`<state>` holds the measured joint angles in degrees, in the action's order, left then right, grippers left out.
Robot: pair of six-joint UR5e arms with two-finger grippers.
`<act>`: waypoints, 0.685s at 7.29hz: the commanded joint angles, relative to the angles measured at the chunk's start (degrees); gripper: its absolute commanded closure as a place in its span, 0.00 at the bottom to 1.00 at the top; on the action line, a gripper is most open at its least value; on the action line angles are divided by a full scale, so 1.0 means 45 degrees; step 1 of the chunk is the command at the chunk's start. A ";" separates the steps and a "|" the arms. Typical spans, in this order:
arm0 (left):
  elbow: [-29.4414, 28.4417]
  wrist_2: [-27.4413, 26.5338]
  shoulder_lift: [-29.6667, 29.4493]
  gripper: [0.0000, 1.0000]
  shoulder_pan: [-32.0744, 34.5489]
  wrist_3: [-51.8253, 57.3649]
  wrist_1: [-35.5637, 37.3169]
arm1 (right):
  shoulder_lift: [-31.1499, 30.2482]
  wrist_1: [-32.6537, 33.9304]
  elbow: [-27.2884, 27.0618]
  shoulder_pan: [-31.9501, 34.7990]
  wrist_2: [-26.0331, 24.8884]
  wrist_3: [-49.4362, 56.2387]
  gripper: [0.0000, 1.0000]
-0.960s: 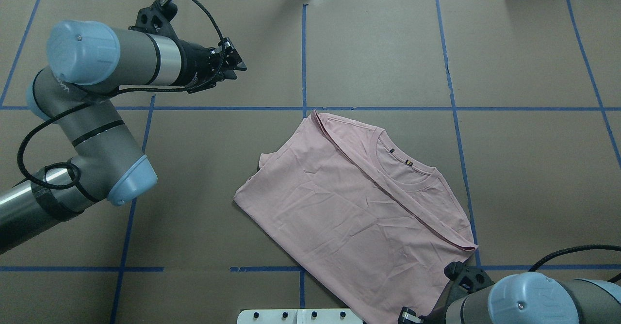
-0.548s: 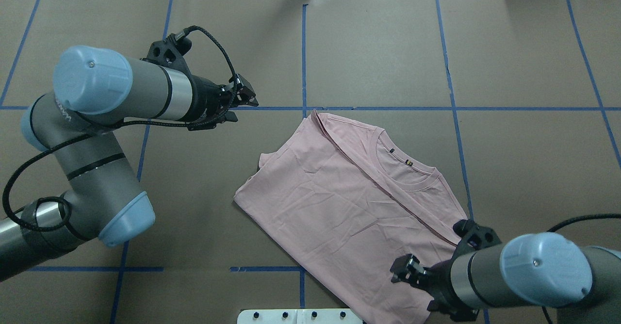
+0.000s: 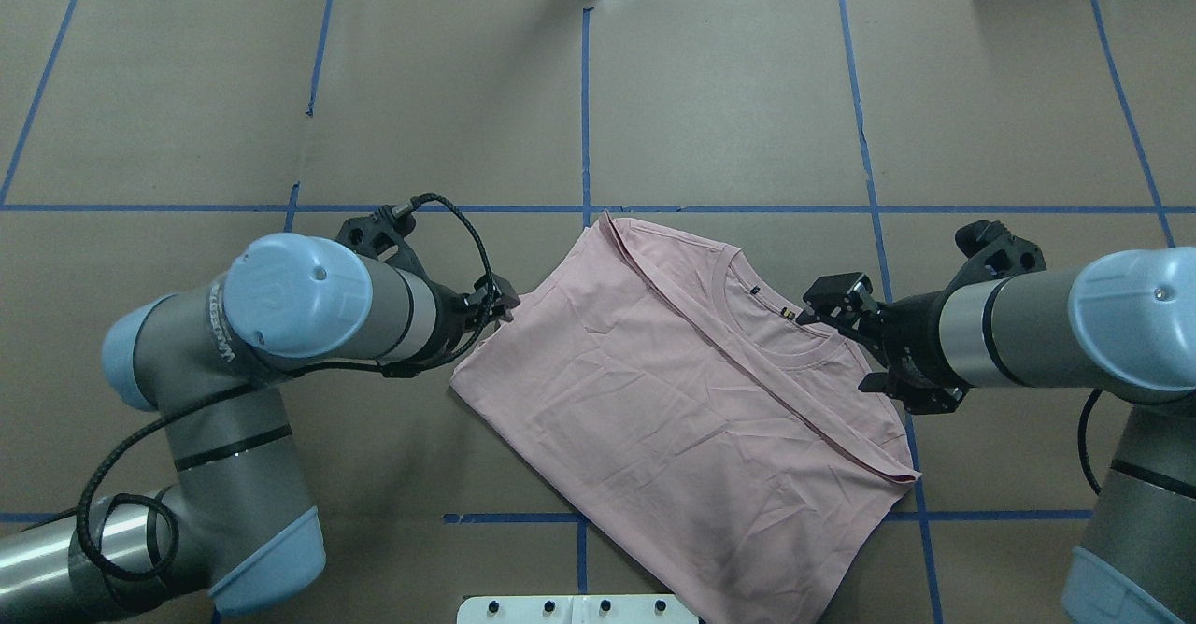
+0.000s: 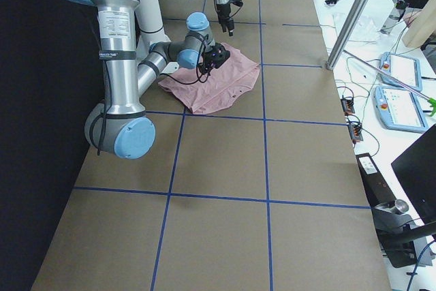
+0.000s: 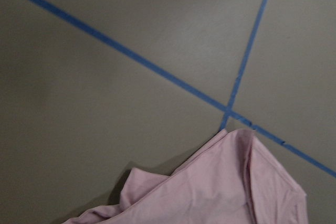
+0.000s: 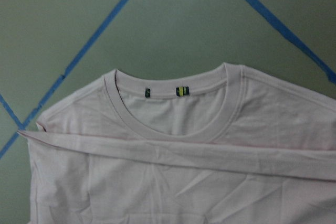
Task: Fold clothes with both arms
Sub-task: 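Bring both grippers to opposite edges of the rotated shirt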
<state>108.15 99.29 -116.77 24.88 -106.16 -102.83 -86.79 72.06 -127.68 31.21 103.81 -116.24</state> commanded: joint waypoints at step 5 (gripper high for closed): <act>-0.1299 -0.0522 0.0208 0.40 -0.0763 -0.0198 0.0195 | 0.0809 -0.0016 0.0599 0.0292 -0.0627 -0.0049 0.00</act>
<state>102.75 97.42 -115.75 21.47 -107.06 -101.98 -83.27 71.98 -125.21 32.49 101.06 -116.45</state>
